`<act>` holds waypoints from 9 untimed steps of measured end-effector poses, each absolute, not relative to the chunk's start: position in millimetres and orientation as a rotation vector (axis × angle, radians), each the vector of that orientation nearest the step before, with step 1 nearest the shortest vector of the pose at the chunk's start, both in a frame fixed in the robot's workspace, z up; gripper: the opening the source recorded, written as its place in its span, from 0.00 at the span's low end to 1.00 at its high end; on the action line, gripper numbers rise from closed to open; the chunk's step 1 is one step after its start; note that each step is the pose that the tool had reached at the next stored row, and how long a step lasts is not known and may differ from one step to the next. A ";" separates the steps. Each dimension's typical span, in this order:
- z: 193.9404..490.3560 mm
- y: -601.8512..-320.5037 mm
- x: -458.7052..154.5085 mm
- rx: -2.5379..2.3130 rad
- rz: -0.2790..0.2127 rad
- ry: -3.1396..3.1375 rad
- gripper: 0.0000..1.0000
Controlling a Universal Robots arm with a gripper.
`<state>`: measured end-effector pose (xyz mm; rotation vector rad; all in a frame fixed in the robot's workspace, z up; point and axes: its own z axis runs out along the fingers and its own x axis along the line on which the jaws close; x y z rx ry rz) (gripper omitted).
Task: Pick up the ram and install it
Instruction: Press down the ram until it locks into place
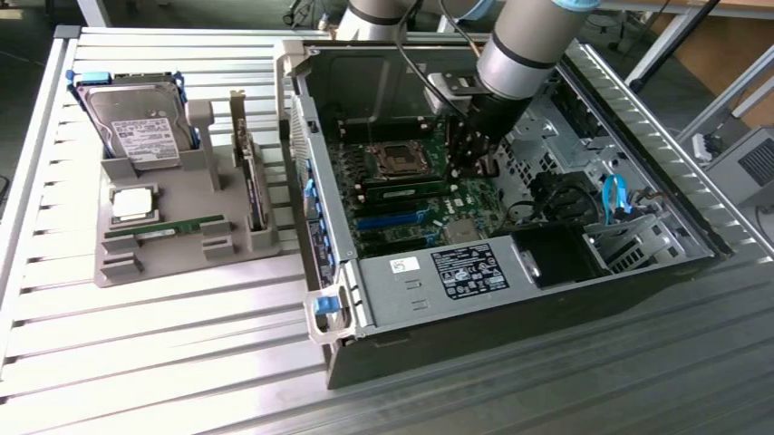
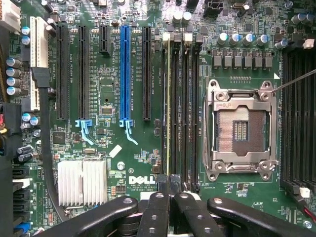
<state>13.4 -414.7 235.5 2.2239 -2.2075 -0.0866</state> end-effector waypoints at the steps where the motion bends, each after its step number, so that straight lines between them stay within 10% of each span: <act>1: 234.4 -414.7 13.4 2.224 -0.087 -2.207 0.09; 9: 251.9 -414.8 13.4 2.227 -0.086 -2.204 0.09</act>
